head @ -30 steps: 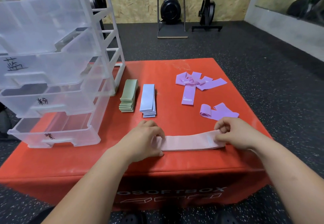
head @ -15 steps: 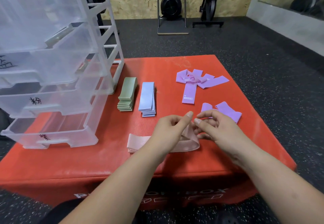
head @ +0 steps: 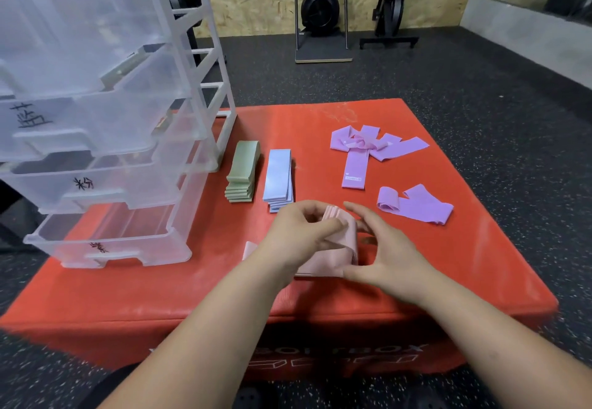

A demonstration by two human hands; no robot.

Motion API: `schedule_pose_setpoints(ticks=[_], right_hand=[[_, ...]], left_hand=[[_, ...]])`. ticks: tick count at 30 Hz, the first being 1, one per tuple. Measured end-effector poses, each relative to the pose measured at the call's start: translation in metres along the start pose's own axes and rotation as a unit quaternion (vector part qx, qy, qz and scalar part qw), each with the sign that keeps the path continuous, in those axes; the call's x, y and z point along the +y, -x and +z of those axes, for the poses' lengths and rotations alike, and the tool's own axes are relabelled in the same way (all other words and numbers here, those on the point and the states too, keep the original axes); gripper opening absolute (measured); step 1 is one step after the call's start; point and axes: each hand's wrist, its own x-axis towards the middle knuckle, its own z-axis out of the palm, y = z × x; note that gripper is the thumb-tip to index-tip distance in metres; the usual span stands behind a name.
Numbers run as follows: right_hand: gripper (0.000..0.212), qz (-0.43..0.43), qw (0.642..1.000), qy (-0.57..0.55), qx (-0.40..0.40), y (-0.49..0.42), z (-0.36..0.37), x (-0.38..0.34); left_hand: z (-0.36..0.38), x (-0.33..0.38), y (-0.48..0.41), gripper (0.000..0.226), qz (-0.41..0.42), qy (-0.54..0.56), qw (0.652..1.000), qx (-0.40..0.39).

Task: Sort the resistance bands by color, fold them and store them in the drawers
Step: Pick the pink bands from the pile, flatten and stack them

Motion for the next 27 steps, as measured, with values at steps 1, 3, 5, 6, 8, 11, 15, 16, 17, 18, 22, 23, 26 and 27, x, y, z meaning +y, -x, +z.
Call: schedule_pose_setpoints(ticks=[1, 3, 5, 6, 8, 11, 15, 16, 17, 18, 22, 23, 26, 27], right_hand=[[0.107, -0.003, 1.0, -0.011, 0.008, -0.002, 0.005, -0.001], [0.1, -0.024, 0.999, -0.024, 0.018, -0.007, 0.014, -0.007], [0.096, -0.045, 0.999, -0.02, 0.02, -0.013, 0.021, -0.012], [0.095, -0.053, 0.998, -0.012, 0.017, -0.015, 0.024, -0.014], [0.094, -0.062, 0.998, 0.017, 0.003, -0.02, 0.03, -0.018], [0.093, -0.085, 0.993, 0.08, -0.026, -0.026, 0.043, -0.023], [0.089, -0.11, 0.978, 0.173, -0.024, -0.031, 0.058, -0.027], [0.088, -0.114, 0.975, 0.191, -0.022, -0.032, 0.06, -0.028], [0.087, -0.119, 0.971, 0.205, -0.021, -0.032, 0.061, -0.028], [0.086, -0.122, 0.968, 0.217, -0.02, -0.032, 0.062, -0.028], [0.083, -0.124, 0.96, 0.25, -0.013, -0.032, 0.057, -0.027], [0.083, -0.121, 0.958, 0.261, -0.013, -0.032, 0.056, -0.028], [0.082, -0.121, 0.949, 0.29, -0.02, -0.031, 0.056, -0.028], [0.082, -0.123, 0.948, 0.293, -0.021, -0.031, 0.057, -0.029]], left_hand=[[-0.004, 0.003, 0.002, 0.016, -0.003, 0.019, 1.0, 0.002], [-0.016, 0.009, 0.005, 0.019, 0.0, 0.052, 0.998, 0.017], [-0.032, 0.016, 0.01, 0.02, 0.003, 0.072, 0.996, 0.05], [-0.042, 0.017, 0.012, 0.022, 0.003, 0.079, 0.994, 0.071], [-0.063, 0.017, 0.018, 0.025, 0.002, 0.088, 0.99, 0.111], [-0.093, 0.01, 0.027, 0.024, 0.006, 0.071, 0.984, 0.161], [-0.124, -0.011, 0.035, 0.031, -0.008, -0.02, 0.97, 0.244], [-0.128, -0.016, 0.037, 0.034, -0.008, -0.057, 0.964, 0.258], [-0.132, -0.021, 0.037, 0.034, -0.003, -0.097, 0.959, 0.266], [-0.135, -0.027, 0.037, 0.032, 0.007, -0.139, 0.953, 0.269], [-0.14, -0.047, 0.036, 0.03, 0.049, -0.345, 0.904, 0.246], [-0.14, -0.051, 0.034, 0.033, 0.065, -0.397, 0.884, 0.24], [-0.133, -0.054, 0.032, 0.037, 0.093, -0.502, 0.834, 0.209], [-0.131, -0.053, 0.032, 0.036, 0.093, -0.524, 0.822, 0.203]])
